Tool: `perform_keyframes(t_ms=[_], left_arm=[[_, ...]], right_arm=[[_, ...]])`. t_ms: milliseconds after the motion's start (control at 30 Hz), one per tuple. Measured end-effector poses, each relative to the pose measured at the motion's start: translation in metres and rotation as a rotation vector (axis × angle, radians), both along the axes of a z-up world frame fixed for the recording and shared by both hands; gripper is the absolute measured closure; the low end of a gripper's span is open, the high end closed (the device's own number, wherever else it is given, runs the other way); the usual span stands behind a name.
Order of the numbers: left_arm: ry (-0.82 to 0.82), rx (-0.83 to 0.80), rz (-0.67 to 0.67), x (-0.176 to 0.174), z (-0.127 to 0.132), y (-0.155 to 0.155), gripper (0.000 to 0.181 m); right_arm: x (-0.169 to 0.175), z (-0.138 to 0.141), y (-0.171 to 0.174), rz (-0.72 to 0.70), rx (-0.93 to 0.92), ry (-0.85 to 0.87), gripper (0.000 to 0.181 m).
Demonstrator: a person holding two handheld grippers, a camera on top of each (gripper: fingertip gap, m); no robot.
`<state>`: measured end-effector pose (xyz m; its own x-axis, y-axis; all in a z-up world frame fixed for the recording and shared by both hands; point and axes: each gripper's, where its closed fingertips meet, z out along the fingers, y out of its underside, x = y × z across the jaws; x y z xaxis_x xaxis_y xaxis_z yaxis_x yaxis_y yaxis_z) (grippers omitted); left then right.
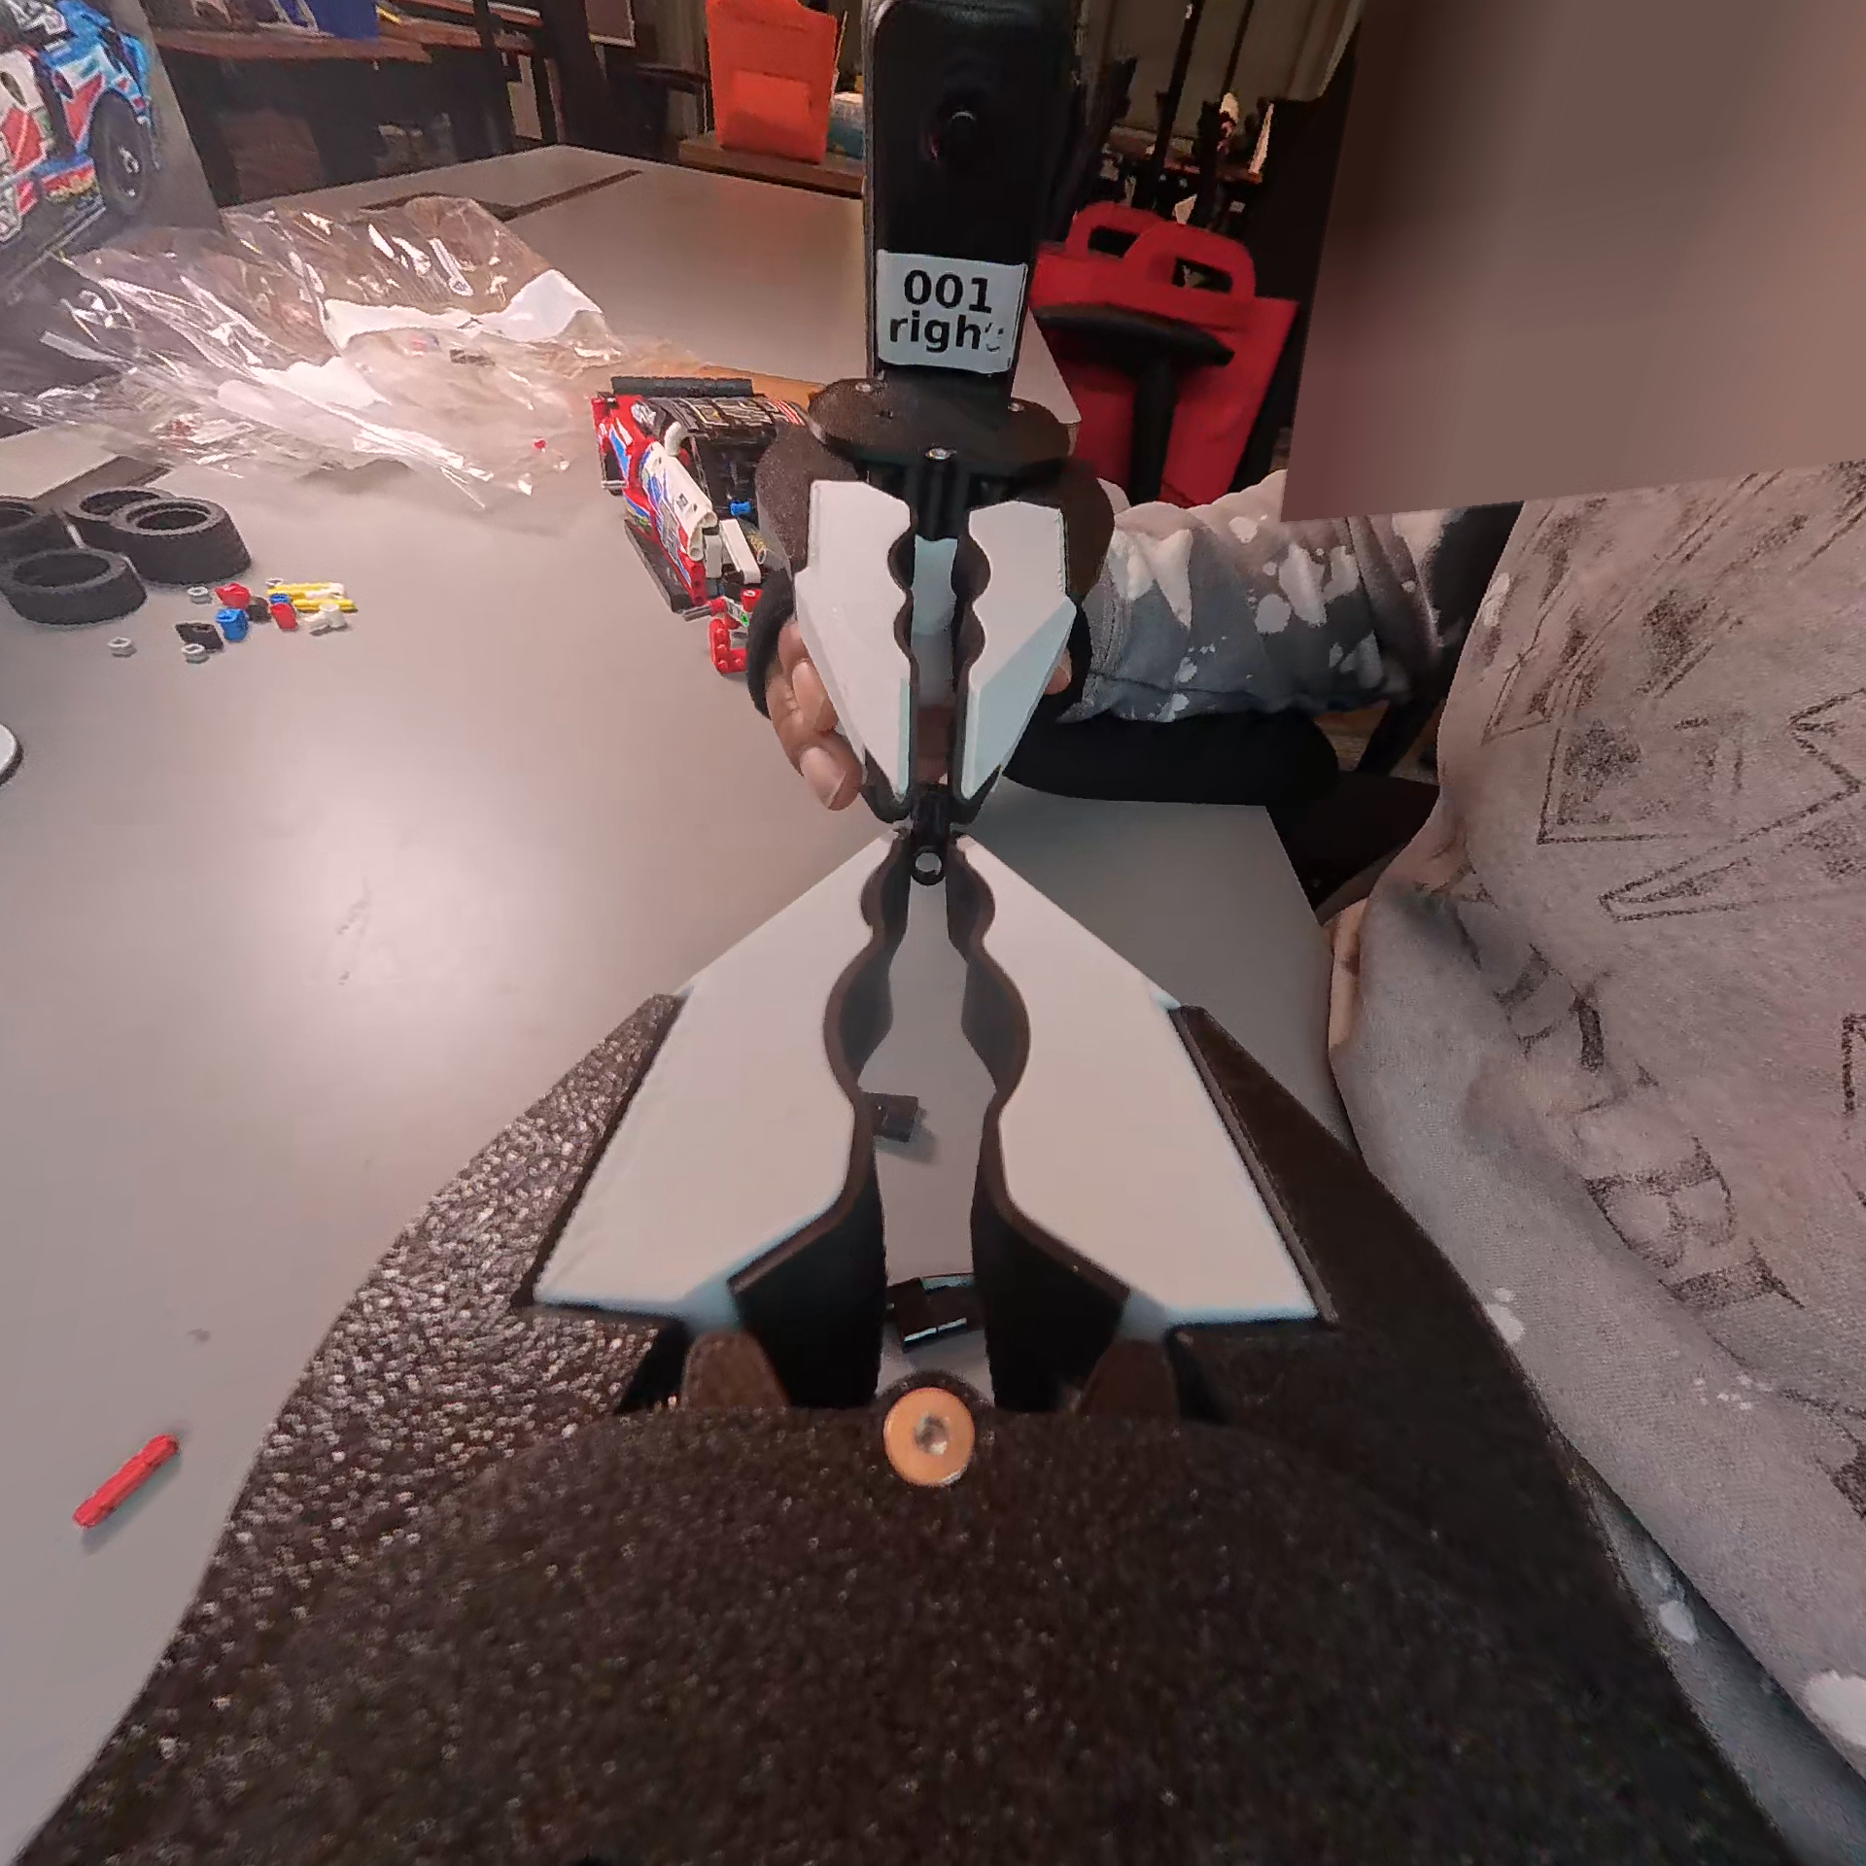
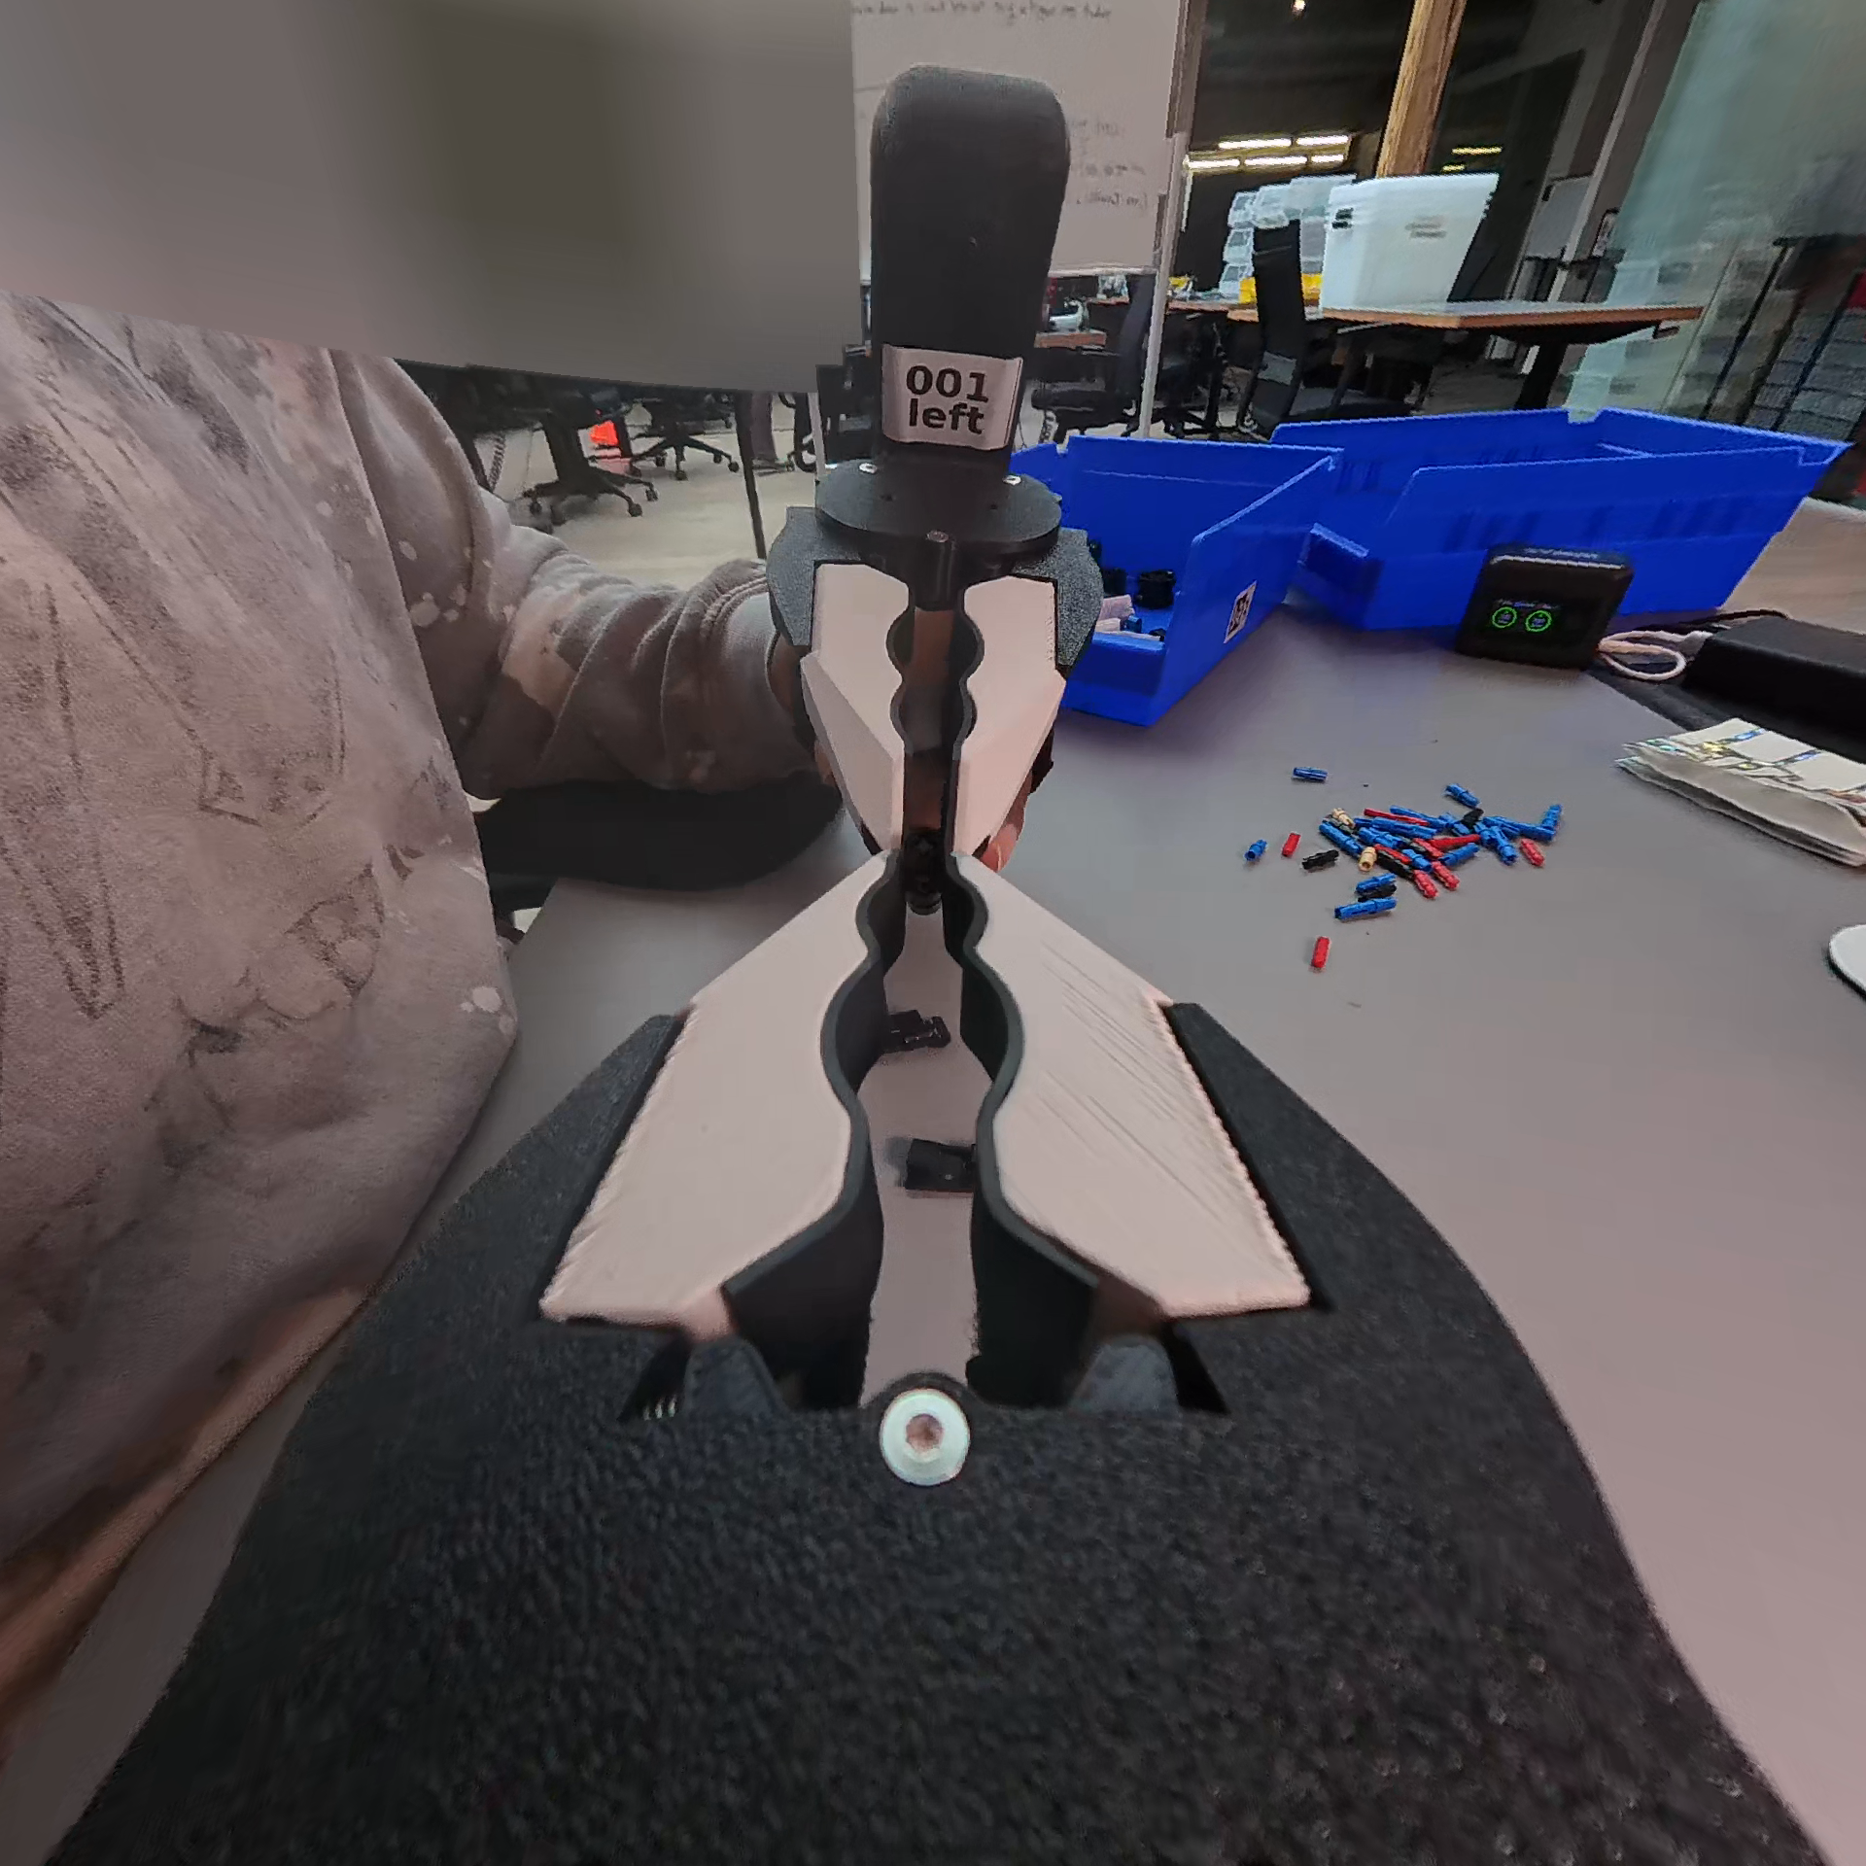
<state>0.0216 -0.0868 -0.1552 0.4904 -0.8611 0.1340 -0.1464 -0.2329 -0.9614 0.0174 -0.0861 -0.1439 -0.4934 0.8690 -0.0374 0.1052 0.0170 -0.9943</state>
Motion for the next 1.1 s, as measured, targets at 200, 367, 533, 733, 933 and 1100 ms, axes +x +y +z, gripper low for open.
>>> perform_keyframes(t_ms=[200,367,533,733,933,1100], left_arm=[[-0.027,0.003,0.007,-0.001,0.006,0.000,0.175],[-0.050,0.005,0.026,-0.003,0.012,0.000,0.175],[-0.067,-0.012,0.041,-0.004,0.013,0.002,0.175],[0.046,-0.069,0.032,0.004,-0.019,0.004,0.176],[0.021,-0.131,0.080,-0.017,-0.014,0.023,0.176],[0.128,-0.133,0.047,-0.006,-0.031,0.014,0.175]], right_arm=[[0.000,0.009,0.001,0.026,-0.152,0.018,0.177],[-0.002,0.019,0.002,0.040,-0.275,0.033,0.178],[-0.004,0.024,0.004,0.038,-0.348,0.039,0.178],[0.013,0.069,0.050,-0.114,-0.398,0.217,0.181],[-0.001,0.011,0.041,-0.145,-0.076,-0.040,0.163],[-0.005,-0.026,0.017,-0.063,0.028,-0.203,0.165]])
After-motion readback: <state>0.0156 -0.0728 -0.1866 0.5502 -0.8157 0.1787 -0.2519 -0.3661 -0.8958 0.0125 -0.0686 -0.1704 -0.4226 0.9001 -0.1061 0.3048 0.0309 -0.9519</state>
